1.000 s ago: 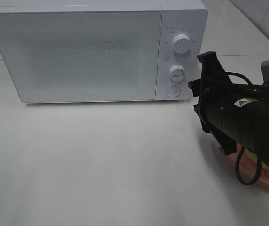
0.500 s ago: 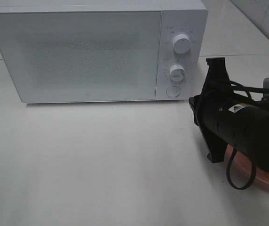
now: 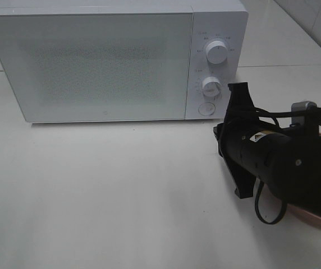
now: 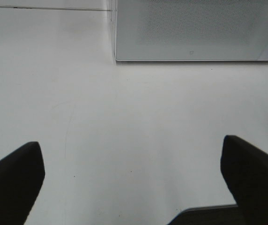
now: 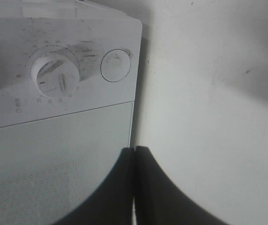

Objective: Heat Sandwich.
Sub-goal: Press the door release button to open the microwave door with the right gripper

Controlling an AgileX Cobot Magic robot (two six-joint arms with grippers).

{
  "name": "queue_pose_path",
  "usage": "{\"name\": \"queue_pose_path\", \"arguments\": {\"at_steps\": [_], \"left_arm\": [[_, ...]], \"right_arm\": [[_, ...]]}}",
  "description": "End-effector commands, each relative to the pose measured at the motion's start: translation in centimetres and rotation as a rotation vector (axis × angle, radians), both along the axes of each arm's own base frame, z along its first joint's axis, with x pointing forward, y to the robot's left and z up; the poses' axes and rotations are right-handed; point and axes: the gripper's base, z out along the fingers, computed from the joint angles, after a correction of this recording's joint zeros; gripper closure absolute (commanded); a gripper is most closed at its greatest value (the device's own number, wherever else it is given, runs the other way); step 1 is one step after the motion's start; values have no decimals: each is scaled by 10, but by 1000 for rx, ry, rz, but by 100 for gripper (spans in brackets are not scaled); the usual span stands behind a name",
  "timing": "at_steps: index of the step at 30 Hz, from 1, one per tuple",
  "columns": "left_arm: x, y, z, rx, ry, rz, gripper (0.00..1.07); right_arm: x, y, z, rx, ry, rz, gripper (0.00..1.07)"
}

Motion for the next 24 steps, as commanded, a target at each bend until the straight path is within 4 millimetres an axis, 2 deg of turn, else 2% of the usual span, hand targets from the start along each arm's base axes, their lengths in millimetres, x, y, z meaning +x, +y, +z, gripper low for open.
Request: {"name": "queue_pose_path", "arguments": {"at_steps": [1, 18, 24], "left_arm": [[-3, -1, 0, -12, -32, -9, 10], [-3, -1, 0, -12, -32, -9, 10], [-3, -1, 0, -12, -32, -9, 10]], "right_arm": [[14, 3, -2, 16, -6, 26, 107], [81, 3, -24, 24, -39, -17, 107], [96, 4, -33, 32, -37, -31, 107]]}}
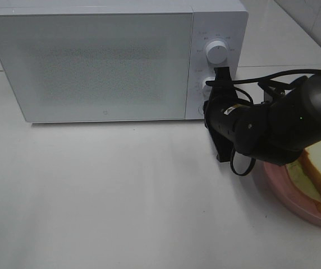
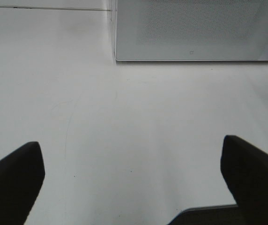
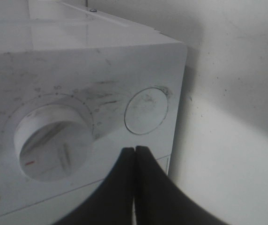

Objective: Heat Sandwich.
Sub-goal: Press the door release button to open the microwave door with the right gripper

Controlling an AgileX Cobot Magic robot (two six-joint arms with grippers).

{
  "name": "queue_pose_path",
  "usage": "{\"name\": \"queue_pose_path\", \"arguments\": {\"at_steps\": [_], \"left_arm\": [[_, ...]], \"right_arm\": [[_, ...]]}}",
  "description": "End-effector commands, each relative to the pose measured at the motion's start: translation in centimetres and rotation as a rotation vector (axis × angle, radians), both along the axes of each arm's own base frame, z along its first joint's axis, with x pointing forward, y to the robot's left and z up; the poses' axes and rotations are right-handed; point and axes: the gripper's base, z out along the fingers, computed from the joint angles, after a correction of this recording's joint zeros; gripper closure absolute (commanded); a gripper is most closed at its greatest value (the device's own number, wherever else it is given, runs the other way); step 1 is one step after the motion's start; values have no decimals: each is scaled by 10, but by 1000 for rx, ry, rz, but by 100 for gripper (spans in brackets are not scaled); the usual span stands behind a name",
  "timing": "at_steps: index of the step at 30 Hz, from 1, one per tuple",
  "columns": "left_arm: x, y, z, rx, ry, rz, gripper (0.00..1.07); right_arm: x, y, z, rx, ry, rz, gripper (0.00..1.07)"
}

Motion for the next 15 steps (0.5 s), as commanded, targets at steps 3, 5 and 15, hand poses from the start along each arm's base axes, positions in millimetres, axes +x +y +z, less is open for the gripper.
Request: {"name": "queue_pose_path", "arguments": {"at_steps": [3, 5, 15], "left_arm": [[-3, -1, 0, -12, -32, -9, 10], [-3, -1, 0, -12, -32, -9, 10], [-3, -1, 0, -12, -31, -9, 10]], "right_arm": [[18, -2, -10, 5, -1, -23, 107], [20, -2, -12, 5, 1, -27, 107], [31, 1, -28, 18, 21, -45, 107]]}}
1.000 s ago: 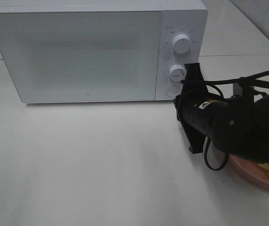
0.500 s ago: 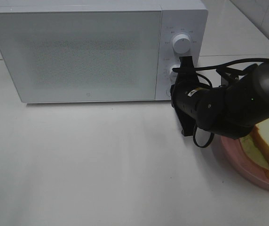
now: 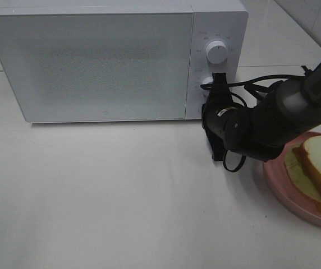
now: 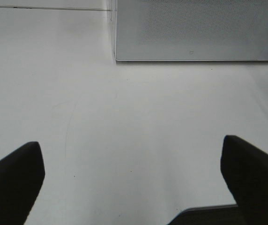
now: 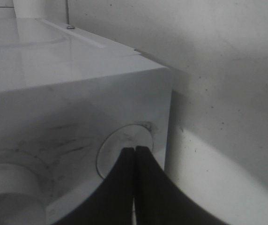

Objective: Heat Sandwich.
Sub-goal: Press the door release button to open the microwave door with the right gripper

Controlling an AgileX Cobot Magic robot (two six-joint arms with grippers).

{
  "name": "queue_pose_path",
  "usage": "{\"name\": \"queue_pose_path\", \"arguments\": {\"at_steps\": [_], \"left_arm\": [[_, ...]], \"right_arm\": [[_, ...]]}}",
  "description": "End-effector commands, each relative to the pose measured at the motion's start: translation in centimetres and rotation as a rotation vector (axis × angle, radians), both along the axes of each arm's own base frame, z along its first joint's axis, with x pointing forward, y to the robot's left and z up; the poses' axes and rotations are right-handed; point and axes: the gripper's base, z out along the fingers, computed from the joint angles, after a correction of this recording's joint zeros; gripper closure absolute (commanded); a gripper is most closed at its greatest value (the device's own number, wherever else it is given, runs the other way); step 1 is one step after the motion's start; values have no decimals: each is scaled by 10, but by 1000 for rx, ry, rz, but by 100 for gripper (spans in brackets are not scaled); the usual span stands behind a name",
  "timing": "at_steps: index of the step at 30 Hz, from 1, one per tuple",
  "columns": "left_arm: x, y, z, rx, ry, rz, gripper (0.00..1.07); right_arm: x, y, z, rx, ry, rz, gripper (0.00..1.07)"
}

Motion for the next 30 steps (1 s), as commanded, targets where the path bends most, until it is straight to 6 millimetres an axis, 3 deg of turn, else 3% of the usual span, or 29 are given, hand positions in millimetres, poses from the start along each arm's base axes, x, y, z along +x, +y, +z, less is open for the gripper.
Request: {"name": "queue_pose_path", "arguments": {"at_steps": [1, 7, 17, 30], "left_arm": [[-3, -1, 0, -12, -31, -9, 10], [-3, -1, 0, -12, -31, -9, 10], [-3, -1, 0, -12, -31, -9, 10], [-3, -1, 0, -12, -31, -9, 10]], "right_arm": [[6, 1, -2, -1, -9, 4, 107], [11, -6, -2, -1, -29, -25, 107], [25, 3, 12, 31, -117, 2, 107], [30, 1, 26, 38, -267, -29, 107]]}}
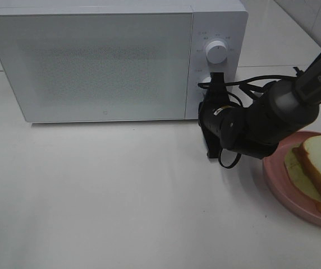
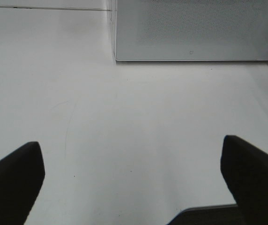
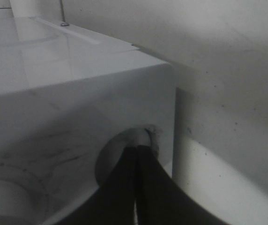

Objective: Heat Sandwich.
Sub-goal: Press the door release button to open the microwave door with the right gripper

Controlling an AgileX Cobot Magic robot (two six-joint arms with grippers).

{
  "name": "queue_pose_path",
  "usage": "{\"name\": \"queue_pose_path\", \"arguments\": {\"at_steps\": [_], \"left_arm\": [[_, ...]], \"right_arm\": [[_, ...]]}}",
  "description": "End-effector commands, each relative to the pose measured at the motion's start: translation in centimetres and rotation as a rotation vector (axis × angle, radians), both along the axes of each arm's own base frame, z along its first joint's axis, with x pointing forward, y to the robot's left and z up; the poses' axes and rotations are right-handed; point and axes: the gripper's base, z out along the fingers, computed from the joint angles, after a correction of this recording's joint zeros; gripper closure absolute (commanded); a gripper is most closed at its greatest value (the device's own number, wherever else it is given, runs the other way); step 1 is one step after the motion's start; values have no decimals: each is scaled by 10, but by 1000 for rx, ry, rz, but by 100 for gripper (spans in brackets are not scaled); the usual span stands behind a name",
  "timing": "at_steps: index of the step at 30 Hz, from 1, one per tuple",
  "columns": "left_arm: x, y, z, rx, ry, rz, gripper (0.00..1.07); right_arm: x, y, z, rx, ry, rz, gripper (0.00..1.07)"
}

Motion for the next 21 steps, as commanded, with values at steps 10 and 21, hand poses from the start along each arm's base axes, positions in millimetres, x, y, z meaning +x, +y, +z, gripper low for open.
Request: {"name": "queue_pose_path", "arguments": {"at_steps": [10, 21], "left_arm": [[-3, -1, 0, -12, -31, -9, 10], [-3, -1, 0, -12, -31, -9, 10]], "right_arm": [[25, -10, 40, -9, -353, -76, 107], [46, -7, 40, -5, -428, -107, 107]]}}
